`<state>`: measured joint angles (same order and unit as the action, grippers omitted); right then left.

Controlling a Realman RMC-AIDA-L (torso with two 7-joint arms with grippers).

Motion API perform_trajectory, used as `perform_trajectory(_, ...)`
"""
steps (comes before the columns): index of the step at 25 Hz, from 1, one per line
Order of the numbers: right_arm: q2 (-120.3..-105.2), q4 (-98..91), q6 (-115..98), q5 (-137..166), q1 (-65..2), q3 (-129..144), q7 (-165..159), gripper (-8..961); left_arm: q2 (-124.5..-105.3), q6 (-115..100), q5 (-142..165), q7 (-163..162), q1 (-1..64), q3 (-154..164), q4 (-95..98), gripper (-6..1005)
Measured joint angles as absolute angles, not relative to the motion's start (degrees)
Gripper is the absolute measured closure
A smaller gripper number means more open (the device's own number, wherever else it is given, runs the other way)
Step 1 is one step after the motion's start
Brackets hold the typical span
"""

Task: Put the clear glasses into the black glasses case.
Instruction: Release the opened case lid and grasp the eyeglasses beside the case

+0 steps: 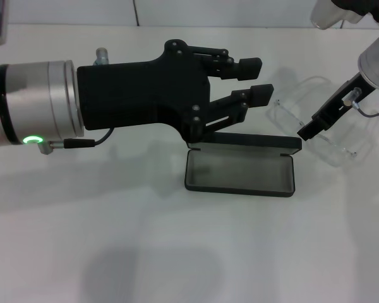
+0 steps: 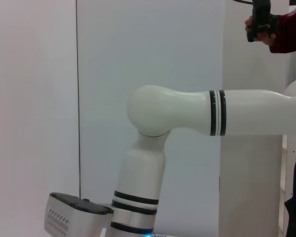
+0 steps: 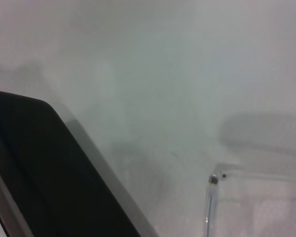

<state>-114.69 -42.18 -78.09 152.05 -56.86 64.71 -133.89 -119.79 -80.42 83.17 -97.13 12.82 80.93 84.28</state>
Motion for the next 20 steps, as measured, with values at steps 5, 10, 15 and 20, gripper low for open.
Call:
perform_trajectory(5, -114.90, -41.49, -77.55, 152.59, -56.86, 64.68, -133.66, 445, -119.79, -80.43, 83.15, -97.01, 12.96, 80.95, 84.02, 684)
perform_trajectory(10, -115.17, -39.54, -76.28, 153.36, -57.33, 64.84, -133.39, 466, -119.79, -80.42, 83.00, -96.76, 13.47, 80.95, 82.97, 684)
perform_trajectory(15, -115.23, -39.31, -75.48, 153.35, -57.48, 65.40, -133.35, 500, -119.79, -80.42, 82.97, -96.43, 13.51, 80.95, 82.79, 685)
perform_trajectory(20, -115.30, -39.28, -75.31, 153.16, -57.48, 65.39, -133.26, 569, -119.79, -80.42, 82.96, -96.41, 13.56, 80.95, 82.66, 685)
